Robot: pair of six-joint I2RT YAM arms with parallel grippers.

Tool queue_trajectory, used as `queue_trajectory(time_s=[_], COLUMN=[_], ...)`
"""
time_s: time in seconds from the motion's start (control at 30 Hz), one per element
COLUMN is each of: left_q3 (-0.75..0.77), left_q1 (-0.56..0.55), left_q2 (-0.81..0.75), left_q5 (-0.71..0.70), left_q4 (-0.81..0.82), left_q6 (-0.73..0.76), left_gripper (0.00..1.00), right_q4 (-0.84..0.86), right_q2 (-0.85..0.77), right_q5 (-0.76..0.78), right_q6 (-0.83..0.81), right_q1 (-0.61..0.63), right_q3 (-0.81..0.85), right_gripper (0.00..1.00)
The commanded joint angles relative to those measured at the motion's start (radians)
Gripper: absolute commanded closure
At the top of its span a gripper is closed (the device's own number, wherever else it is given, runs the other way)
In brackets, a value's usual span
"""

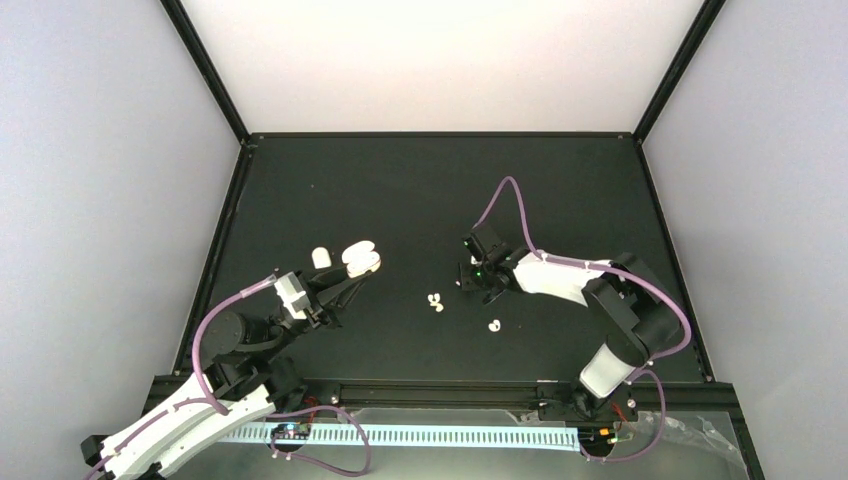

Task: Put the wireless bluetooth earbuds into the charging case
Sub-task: Adjust the earbud at the center of the board, then pick up the earbud from the center of the board.

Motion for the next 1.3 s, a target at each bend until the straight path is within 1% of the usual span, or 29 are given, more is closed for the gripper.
queue_trajectory(time_s=[0.0, 0.1, 0.23, 0.33, 0.57, 0.73, 0.8, 0.87, 0.93, 0.97, 1.0, 1.1, 1.27], left_q3=[0.025, 0.025, 0.025, 0.025, 0.025, 0.026, 0.027, 0.027, 0.026, 0.027, 0.027, 0.027, 0.027], left_q1=[-0.006, -0.006, -0.006, -0.006, -0.006, -0.006, -0.006, -0.006, -0.006, -0.006, -0.006, -0.006, -0.006], left_q2=[0.007, 0.011, 0.010, 0.009, 0.004, 0.002, 0.000, -0.003, -0.007, -0.008, -0.009, -0.010, -0.019], left_q5=[-0.010, -0.011, -0.013, -0.016, -0.020, -0.017, -0.016, -0.017, -0.019, -0.019, -0.016, -0.014, -0.010], left_q4=[0.008, 0.009, 0.009, 0.008, 0.003, 0.005, 0.004, 0.002, 0.004, 0.003, 0.005, 0.006, 0.005], left_q6=[0.017, 0.019, 0.022, 0.026, 0.031, 0.031, 0.032, 0.033, 0.031, 0.032, 0.030, 0.028, 0.023], left_gripper=[0.98, 0.98, 0.98, 0.98, 0.98, 0.98, 0.98, 0.98, 0.98, 0.98, 0.98, 0.99, 0.99], right_q4=[-0.013, -0.038, -0.040, -0.037, -0.075, -0.083, -0.116, -0.155, -0.180, -0.196, -0.214, -0.253, -0.360], right_q2=[0.056, 0.078, 0.100, 0.126, 0.195, 0.169, 0.138, 0.106, 0.075, 0.065, 0.060, 0.073, 0.187], right_q5=[0.021, 0.038, 0.020, -0.026, -0.079, -0.083, -0.032, 0.005, 0.015, 0.033, 0.055, 0.091, 0.151], right_q6=[-0.025, -0.036, -0.058, -0.086, -0.135, -0.175, -0.162, -0.146, -0.144, -0.141, -0.132, -0.097, -0.024], right_q1=[-0.029, -0.050, -0.074, -0.078, -0.077, -0.080, -0.081, -0.076, -0.058, -0.045, -0.029, 0.002, 0.038], right_q3=[0.025, 0.062, 0.102, 0.147, 0.243, 0.261, 0.263, 0.272, 0.282, 0.292, 0.303, 0.350, 0.474], right_gripper=[0.95, 0.95, 0.95, 0.95, 0.93, 0.89, 0.88, 0.83, 0.72, 0.63, 0.59, 0.55, 0.55])
